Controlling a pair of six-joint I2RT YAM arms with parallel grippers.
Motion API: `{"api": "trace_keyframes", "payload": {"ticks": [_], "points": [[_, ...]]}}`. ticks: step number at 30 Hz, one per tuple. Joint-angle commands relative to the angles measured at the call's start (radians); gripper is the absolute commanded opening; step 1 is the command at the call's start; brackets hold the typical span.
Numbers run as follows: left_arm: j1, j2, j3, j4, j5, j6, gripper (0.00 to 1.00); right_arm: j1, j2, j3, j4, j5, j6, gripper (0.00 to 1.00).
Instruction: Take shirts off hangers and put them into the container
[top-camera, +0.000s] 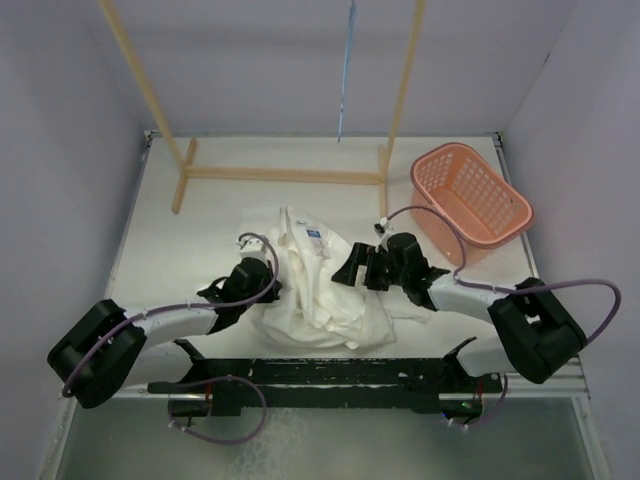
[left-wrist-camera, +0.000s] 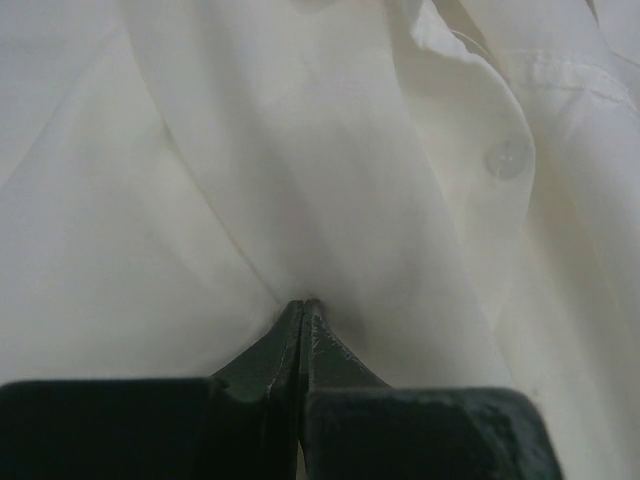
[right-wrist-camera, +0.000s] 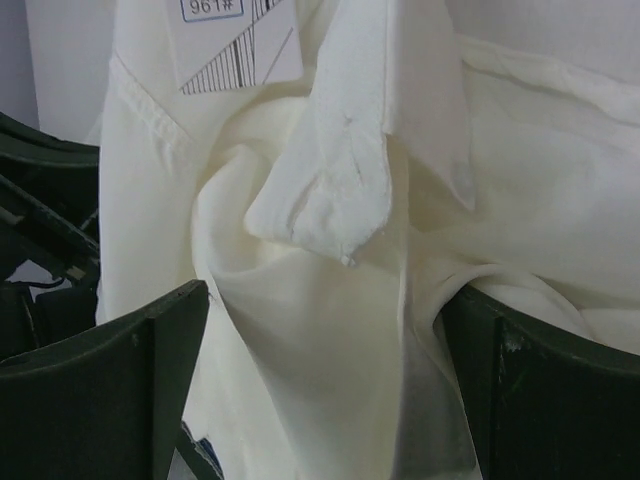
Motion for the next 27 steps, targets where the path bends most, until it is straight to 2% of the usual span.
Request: {"api": "trace_keyframes", "payload": {"ticks": [1, 5, 13, 19, 21, 24, 27], "points": [[-0.039, 0.095, 0.025, 0.177, 0.06, -0.03, 0.0, 0.005, 0.086, 0.085, 0.166, -0.087, 0.029, 1.0], [-0.094, 0.196, 0.041, 0.299, 0.059, -0.035, 0.0, 0.011, 0.161, 0.104, 0.273, -0.151, 0.069, 1.0], [-0.231, 0.339, 0.199, 0.326, 0.022, 0.036, 0.0, 0.055, 0.214, 0.17, 0.267, -0.146, 0.061, 1.0], [-0.316, 0.337, 0.212, 0.453, -0.036, 0.1, 0.0, 0.08, 0.249, 0.208, 0.275, -0.159, 0.07, 1.0], [-0.336, 0.331, 0.214, 0.486, -0.039, 0.125, 0.0, 0.085, 0.272, 0.208, 0.312, -0.175, 0.088, 0.99], [-0.37, 0.297, 0.207, 0.495, -0.085, 0.151, 0.0, 0.085, 0.314, 0.187, 0.403, -0.223, 0.149, 0.92], [-0.398, 0.243, 0.15, 0.544, -0.132, 0.169, 0.0, 0.084, 0.333, 0.152, 0.475, -0.21, 0.209, 0.91]]}}
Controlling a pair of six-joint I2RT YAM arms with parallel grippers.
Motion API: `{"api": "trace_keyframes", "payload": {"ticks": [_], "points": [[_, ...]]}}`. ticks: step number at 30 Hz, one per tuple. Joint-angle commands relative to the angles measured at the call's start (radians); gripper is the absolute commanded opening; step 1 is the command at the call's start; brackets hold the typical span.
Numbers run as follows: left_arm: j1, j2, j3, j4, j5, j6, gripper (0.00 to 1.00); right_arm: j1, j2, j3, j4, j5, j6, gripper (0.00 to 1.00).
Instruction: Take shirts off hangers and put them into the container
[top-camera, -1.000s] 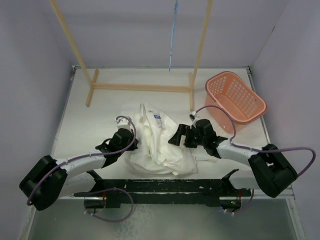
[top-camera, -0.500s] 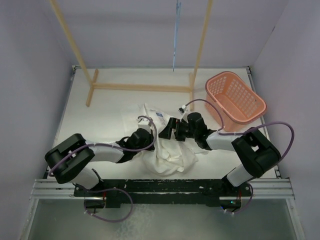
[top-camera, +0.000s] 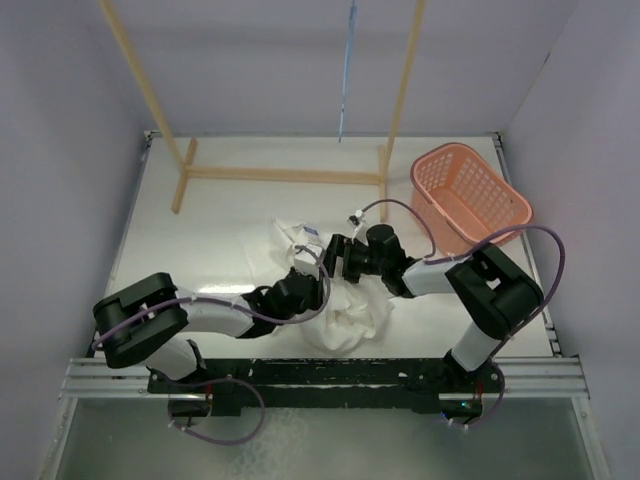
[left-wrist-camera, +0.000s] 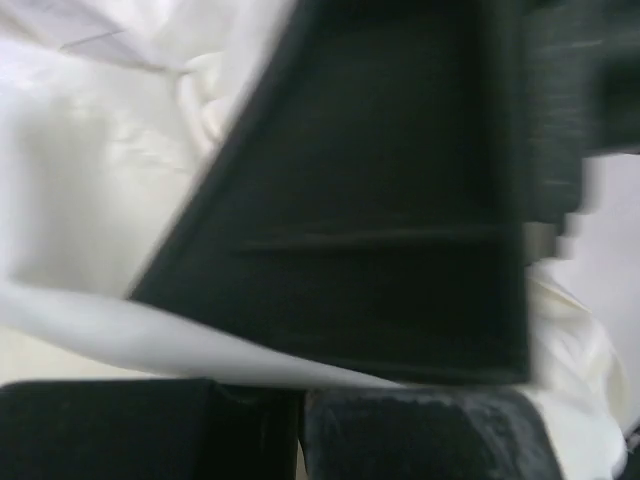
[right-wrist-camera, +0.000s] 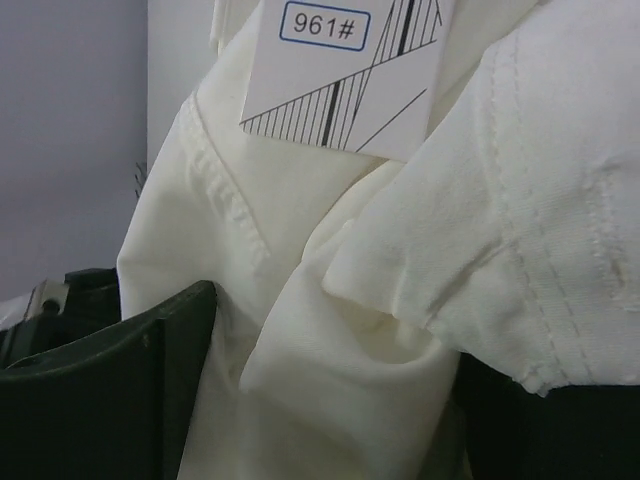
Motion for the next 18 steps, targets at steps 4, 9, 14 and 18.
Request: {"api": "trace_keyframes", "payload": {"ticks": [4, 9, 14, 18], "points": [[-0.085, -0.173, -0.089, 0.26, -0.051, 0.059, 0.0, 0.032, 0.018, -0.01, 0.209, -0.007, 0.093, 0.86], [-0.106, -0.225, -0.128, 0.342, -0.084, 0.11, 0.0, 0.037, 0.056, -0.006, 0.299, -0.133, 0.129, 0.52], [-0.117, -0.227, -0.088, 0.303, -0.083, 0.16, 0.0, 0.036, 0.02, -0.028, 0.391, -0.219, 0.218, 0.0], [-0.126, -0.283, -0.082, 0.267, -0.086, 0.185, 0.0, 0.017, -0.142, -0.013, 0.2, -0.187, 0.152, 0.0]]}}
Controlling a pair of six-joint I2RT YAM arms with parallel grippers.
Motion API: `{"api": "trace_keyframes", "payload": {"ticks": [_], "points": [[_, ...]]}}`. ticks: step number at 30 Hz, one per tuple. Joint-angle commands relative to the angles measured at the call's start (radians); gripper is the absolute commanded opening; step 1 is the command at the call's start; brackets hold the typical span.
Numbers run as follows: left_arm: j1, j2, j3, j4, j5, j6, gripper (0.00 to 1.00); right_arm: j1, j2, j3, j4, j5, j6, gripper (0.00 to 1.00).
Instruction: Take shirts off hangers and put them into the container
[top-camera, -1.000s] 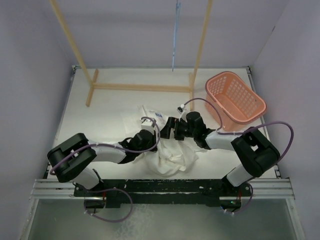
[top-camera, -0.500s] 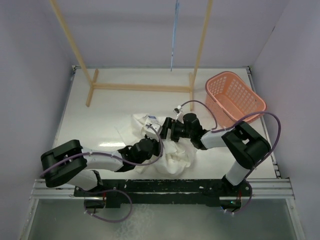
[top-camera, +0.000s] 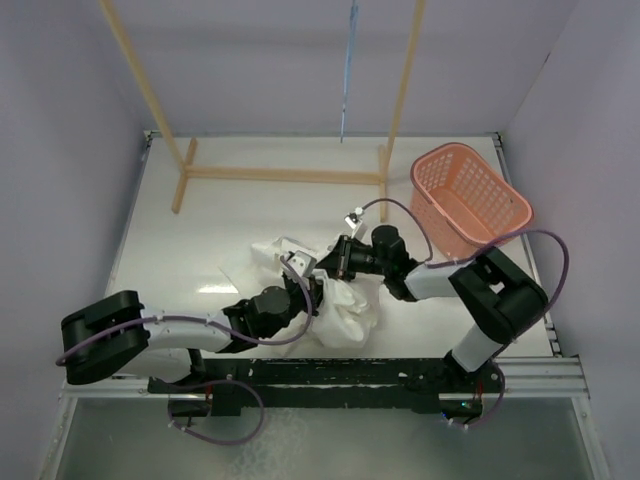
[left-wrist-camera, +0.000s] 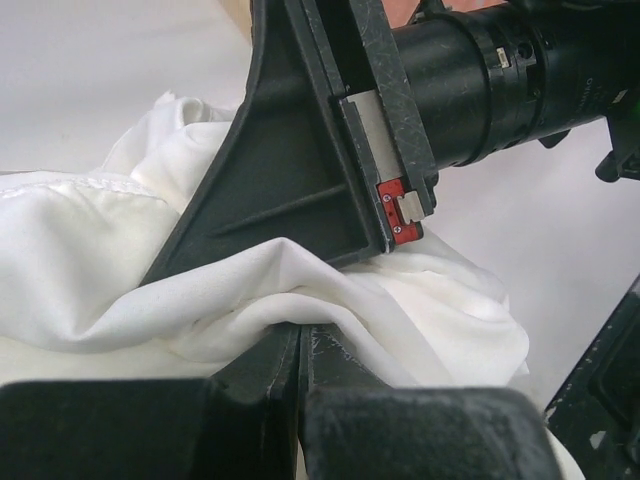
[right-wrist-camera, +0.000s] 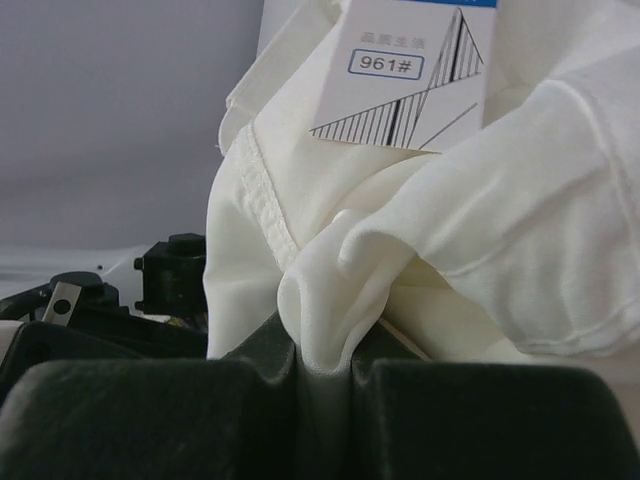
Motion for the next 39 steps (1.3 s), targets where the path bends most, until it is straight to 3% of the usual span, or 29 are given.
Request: {"api": "trace_keyframes", "payload": {"ticks": [1, 7, 11, 14, 15, 21, 24, 28, 35, 39], "points": [[-0.009, -0.096, 0.06, 0.024, -0.016, 0.055, 0.0, -0.013, -0.225, 0.045, -0.138, -0.041, -0.047, 0.0], [-0.009, -0.245, 0.277, -0.343, -0.005, 0.129, 0.06, -0.139, -0.467, 0.255, -0.721, 0.084, -0.248, 0.0], [-0.01, -0.312, 0.479, -0.553, 0.08, 0.176, 0.15, -0.295, -0.552, 0.357, -0.864, 0.07, -0.271, 0.0], [-0.009, -0.362, 0.542, -0.6, 0.138, 0.193, 0.45, -0.374, -0.569, 0.466, -0.963, 0.067, -0.283, 0.0], [-0.009, -0.379, 0.556, -0.613, 0.157, 0.192, 0.48, -0.388, -0.572, 0.503, -0.999, 0.078, -0.294, 0.0], [-0.009, -0.491, 0.621, -0.752, 0.223, 0.212, 0.47, -0.464, -0.579, 0.748, -1.191, 0.192, -0.359, 0.0], [-0.008, -0.531, 0.656, -0.882, 0.189, 0.245, 0.47, -0.475, -0.558, 0.929, -1.354, 0.356, -0.442, 0.0], [-0.009, -0.574, 0.692, -1.03, 0.118, 0.285, 0.46, -0.493, -0.485, 1.158, -1.446, 0.572, -0.54, 0.0], [-0.009, -0.635, 0.718, -1.161, 0.057, 0.301, 0.44, -0.553, -0.169, 1.763, -1.519, 0.634, -0.641, 0.0], [-0.009, -0.673, 0.705, -1.184, 0.066, 0.275, 0.43, -0.672, 0.028, 2.123, -1.454, 0.687, -0.637, 0.0]]}}
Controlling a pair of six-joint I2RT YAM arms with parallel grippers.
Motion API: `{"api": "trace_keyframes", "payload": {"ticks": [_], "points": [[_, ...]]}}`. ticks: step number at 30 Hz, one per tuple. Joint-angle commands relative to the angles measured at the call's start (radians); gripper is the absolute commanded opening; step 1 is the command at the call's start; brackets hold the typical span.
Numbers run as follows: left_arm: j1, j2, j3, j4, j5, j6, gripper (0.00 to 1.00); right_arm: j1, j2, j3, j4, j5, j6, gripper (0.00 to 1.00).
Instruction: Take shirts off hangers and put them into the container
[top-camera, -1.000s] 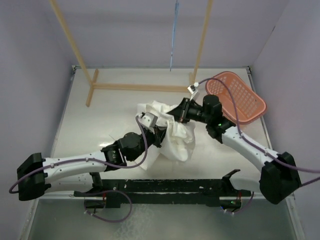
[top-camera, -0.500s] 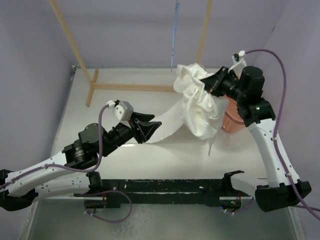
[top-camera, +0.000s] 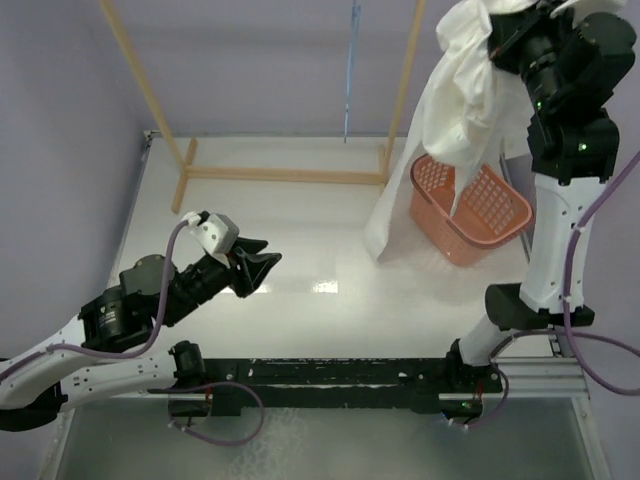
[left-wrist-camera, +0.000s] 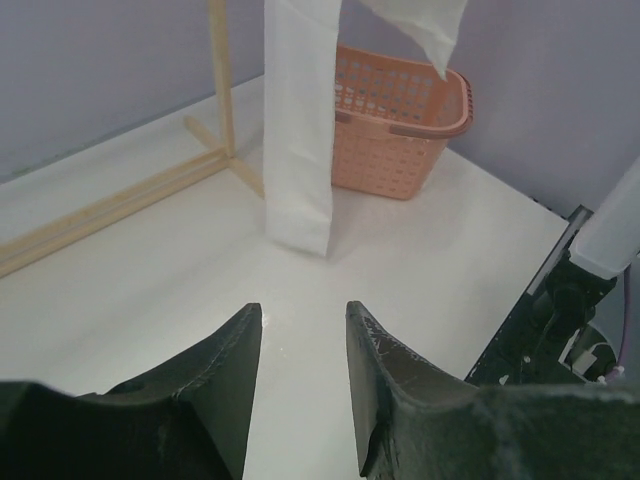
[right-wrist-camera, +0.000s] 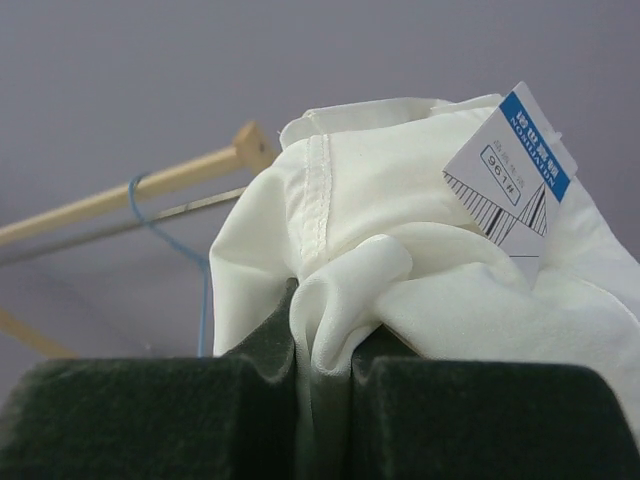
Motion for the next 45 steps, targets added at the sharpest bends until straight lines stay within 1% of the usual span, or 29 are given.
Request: {"api": "trace_keyframes", "payload": {"ticks": [1, 2, 4, 6, 8, 10, 11, 13, 16, 18, 20, 21, 23, 28, 33, 37, 41, 43, 45], "points": [[0.001, -0.038, 0.026, -0.052, -0.02, -0.007, 0.42, -0.143, 0.145, 0.289, 0.118, 0.092, -0.012, 0.0], [0.001, -0.046, 0.023, -0.059, -0.021, -0.011, 0.42, -0.19, 0.149, 0.283, 0.171, 0.077, 0.025, 0.0], [0.001, -0.062, 0.01, -0.064, -0.03, -0.016, 0.42, -0.28, 0.131, 0.203, 0.274, 0.043, 0.111, 0.0], [0.001, -0.077, -0.009, -0.062, -0.041, -0.018, 0.42, -0.37, 0.119, 0.17, 0.342, 0.026, 0.202, 0.0], [0.002, -0.089, -0.025, -0.062, -0.048, -0.013, 0.42, -0.42, 0.144, 0.211, 0.36, 0.027, 0.264, 0.0], [0.002, -0.096, -0.037, -0.059, -0.062, -0.006, 0.42, -0.443, 0.17, 0.279, 0.322, 0.028, 0.274, 0.0], [0.001, -0.098, -0.045, -0.051, -0.07, 0.002, 0.42, -0.445, 0.17, 0.288, 0.301, 0.024, 0.267, 0.0], [0.001, -0.096, -0.06, -0.035, -0.079, 0.016, 0.42, -0.444, 0.131, 0.23, 0.242, 0.02, 0.238, 0.0], [0.001, -0.083, -0.073, -0.018, -0.078, 0.024, 0.42, -0.446, 0.037, 0.013, 0.216, -0.016, 0.174, 0.0], [0.001, -0.068, -0.079, -0.013, -0.072, 0.026, 0.42, -0.446, 0.006, -0.104, 0.192, -0.061, 0.138, 0.0], [0.001, -0.054, -0.076, -0.016, -0.063, 0.029, 0.42, -0.445, -0.016, -0.218, 0.208, -0.116, 0.139, 0.0], [0.001, -0.048, -0.073, -0.019, -0.059, 0.029, 0.42, -0.445, -0.038, -0.29, 0.242, -0.129, 0.153, 0.0], [0.001, -0.036, -0.059, -0.037, -0.052, 0.031, 0.42, -0.443, -0.077, -0.393, 0.312, -0.119, 0.165, 0.0], [0.001, -0.029, -0.021, -0.09, -0.082, 0.023, 0.43, -0.418, -0.059, -0.441, 0.204, -0.124, 0.118, 0.0], [0.002, -0.015, 0.041, -0.119, -0.081, 0.03, 0.42, -0.381, 0.017, -0.499, 0.17, -0.171, 0.095, 0.0], [0.002, -0.001, 0.098, -0.178, -0.081, 0.045, 0.43, -0.325, 0.085, -0.51, 0.131, -0.122, 0.047, 0.0], [0.002, 0.003, 0.082, -0.212, -0.134, 0.083, 0.44, -0.257, 0.149, -0.519, 0.083, -0.029, -0.023, 0.0], [0.001, 0.006, 0.06, -0.237, -0.174, 0.083, 0.44, -0.237, 0.164, -0.562, 0.074, -0.002, -0.034, 0.0], [0.001, 0.01, 0.026, -0.247, -0.206, 0.086, 0.44, -0.232, 0.162, -0.653, 0.093, 0.005, -0.037, 0.0]]}}
